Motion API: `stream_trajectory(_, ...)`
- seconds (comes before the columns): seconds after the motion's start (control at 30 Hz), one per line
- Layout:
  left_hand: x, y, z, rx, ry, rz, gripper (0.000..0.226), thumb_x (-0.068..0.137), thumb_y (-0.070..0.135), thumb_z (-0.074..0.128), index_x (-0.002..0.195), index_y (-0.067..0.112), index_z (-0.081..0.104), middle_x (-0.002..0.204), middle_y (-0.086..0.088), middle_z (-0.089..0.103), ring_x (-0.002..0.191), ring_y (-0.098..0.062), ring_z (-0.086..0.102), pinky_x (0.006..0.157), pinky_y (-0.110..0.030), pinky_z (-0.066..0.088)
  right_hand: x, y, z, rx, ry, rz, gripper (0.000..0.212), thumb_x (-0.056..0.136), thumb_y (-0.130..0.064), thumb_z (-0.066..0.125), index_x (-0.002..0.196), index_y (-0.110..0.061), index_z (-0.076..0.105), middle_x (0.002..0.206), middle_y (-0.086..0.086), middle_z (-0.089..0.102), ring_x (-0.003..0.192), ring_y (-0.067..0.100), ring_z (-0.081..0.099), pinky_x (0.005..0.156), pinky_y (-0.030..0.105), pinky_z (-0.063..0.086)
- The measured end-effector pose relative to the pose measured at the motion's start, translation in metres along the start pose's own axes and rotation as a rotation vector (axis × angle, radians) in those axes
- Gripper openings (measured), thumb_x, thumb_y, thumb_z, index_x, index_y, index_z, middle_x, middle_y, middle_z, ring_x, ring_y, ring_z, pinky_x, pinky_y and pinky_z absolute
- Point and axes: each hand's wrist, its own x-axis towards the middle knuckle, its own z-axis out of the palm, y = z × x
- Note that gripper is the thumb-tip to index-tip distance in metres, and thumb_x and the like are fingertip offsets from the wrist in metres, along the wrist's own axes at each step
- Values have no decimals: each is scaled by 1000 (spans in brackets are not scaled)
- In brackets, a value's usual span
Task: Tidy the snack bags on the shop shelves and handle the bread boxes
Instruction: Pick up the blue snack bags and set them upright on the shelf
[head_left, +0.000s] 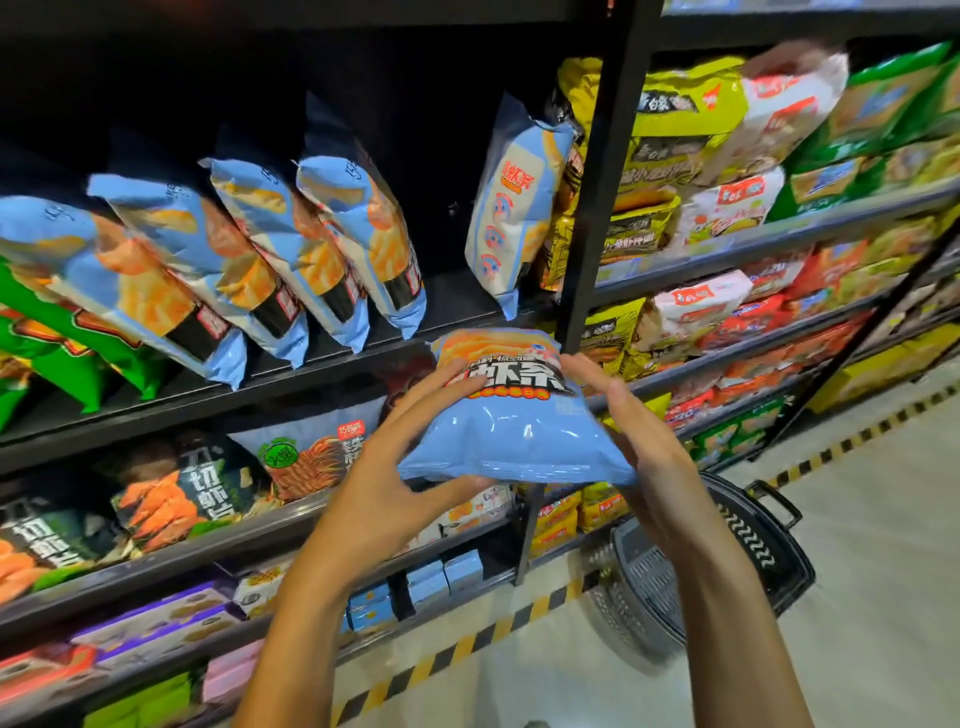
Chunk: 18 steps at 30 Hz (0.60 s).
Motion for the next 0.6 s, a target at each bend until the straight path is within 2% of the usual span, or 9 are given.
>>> stream_trajectory(0.1,-4,2,3,-83,80,-72,64,83,26,79,142,36,56,145,24,56,138,-1,49,107,-17,43,-10,-3,-1,-11,-41,-7,56,97,-68,35,137,-42,64,158,-27,41,149,3,37,121,57,30)
stream_trajectory(0.17,-6,5,5,-168,131,-110,58,82,27,78,137,32,59,132,20,66,125,-2,60,93,-11,48,-16,-3,-2,43,-103,-29,59,95,-71,47,141,-36,62,158,-17,46,149,9,39,118,54,35)
stream_trajectory(0.2,-6,6,7,-193,145,-113,57,83,25,77,137,28,60,128,18,68,121,-2,62,90,-10,49,-19,-3,-3,49,-127,-51,59,95,-65,56,144,-33,60,158,-11,48,149,14,41,117,50,38)
stream_trajectory(0.27,-6,8,11,-168,155,-105,56,84,25,75,138,25,59,128,20,67,121,1,61,91,-8,46,-23,-3,-5,34,-147,-90,57,94,-38,67,148,-25,56,156,-7,51,147,17,44,112,34,46)
stream_trajectory(0.33,-5,8,15,-137,158,-110,56,86,28,74,139,27,58,129,23,66,122,4,59,92,-6,44,-23,-4,-9,31,-146,-120,55,93,-19,67,147,-20,56,153,-7,54,144,16,48,108,29,49)
stream_trajectory(0.4,-3,8,21,-147,158,-128,57,87,31,71,142,27,56,131,22,65,123,5,58,93,-7,44,-19,-1,-14,22,-103,-151,49,95,-18,69,143,-19,60,149,-6,59,141,17,52,107,31,51)
stream_trajectory(0.53,3,10,36,-166,132,-155,55,93,38,64,146,36,50,139,19,62,132,-2,55,106,-21,45,-12,4,-25,-2,38,-174,42,98,-35,62,135,-17,67,138,-3,68,132,18,60,103,34,54)
stream_trajectory(0.6,4,10,43,-153,112,-158,49,100,37,58,148,37,48,142,20,60,134,-2,53,109,-22,44,-10,5,-29,20,103,-152,34,100,-38,60,125,-20,73,127,-4,74,123,15,66,97,33,57)
